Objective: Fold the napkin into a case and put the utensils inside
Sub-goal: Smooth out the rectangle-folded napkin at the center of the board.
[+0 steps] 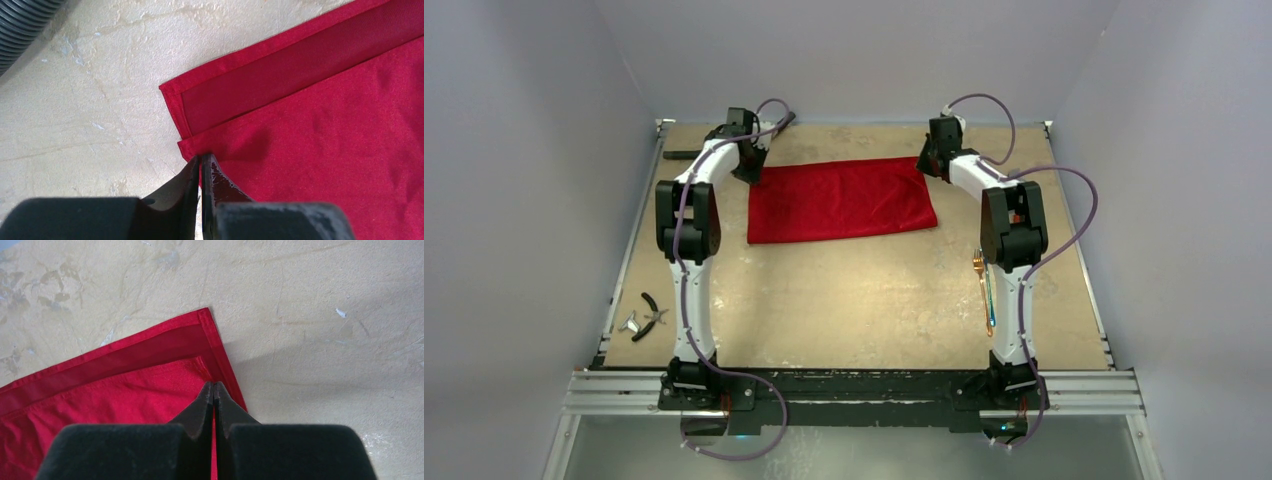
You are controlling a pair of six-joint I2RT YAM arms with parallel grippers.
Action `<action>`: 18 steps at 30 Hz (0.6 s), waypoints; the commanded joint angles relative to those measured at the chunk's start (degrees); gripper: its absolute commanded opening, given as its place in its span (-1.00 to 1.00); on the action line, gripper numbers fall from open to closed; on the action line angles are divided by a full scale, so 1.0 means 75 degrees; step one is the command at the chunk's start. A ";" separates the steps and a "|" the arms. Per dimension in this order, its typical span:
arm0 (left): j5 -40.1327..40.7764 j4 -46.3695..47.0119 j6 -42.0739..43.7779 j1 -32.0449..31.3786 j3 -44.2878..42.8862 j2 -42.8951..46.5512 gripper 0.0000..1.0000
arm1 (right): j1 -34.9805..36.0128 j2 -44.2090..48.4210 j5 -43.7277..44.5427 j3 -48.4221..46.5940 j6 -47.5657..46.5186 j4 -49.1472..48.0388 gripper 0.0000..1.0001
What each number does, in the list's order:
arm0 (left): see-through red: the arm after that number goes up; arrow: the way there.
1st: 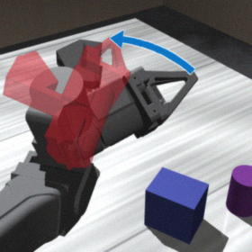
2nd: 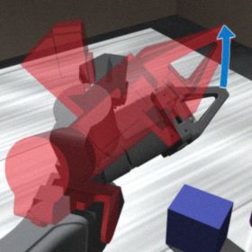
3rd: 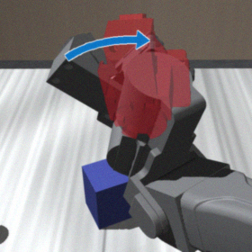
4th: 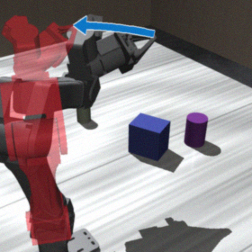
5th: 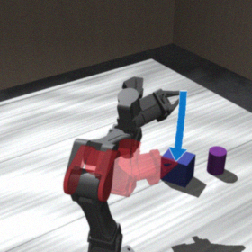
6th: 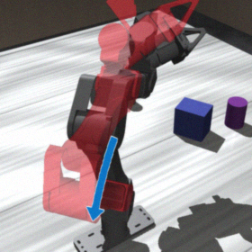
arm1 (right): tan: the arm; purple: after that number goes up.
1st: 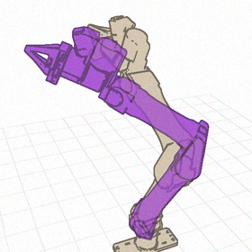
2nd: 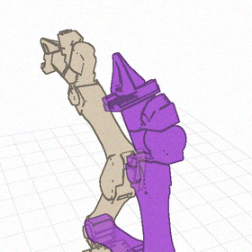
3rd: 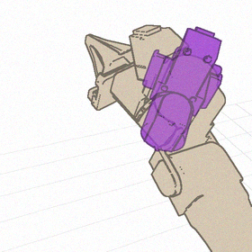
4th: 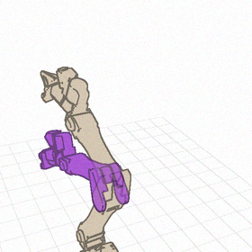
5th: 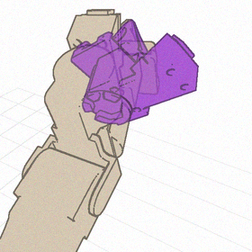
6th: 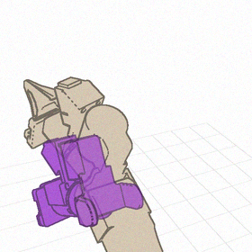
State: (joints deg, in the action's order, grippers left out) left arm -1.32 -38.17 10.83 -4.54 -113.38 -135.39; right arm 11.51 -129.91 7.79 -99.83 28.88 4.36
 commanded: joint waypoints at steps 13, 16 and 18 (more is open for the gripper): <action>0.0486 0.1156 -0.0132 -0.0045 0.0430 0.0843 -1.00 | -0.0056 0.0400 0.0027 -0.0484 -0.0043 -0.0019 -1.00; 0.0551 0.1284 -0.0087 -0.0069 0.0518 0.0971 -1.00 | -0.0080 0.0387 0.0023 -0.0587 -0.0022 0.0009 -1.00; 0.0588 0.1344 -0.0083 -0.0079 0.0555 0.1021 -1.00 | -0.0104 0.0413 -0.0007 -0.0609 -0.0012 0.0010 -1.00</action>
State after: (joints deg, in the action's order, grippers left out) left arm 1.54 -31.97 10.48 -4.67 -109.73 -133.05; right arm 11.40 -129.67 7.79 -101.65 28.86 4.40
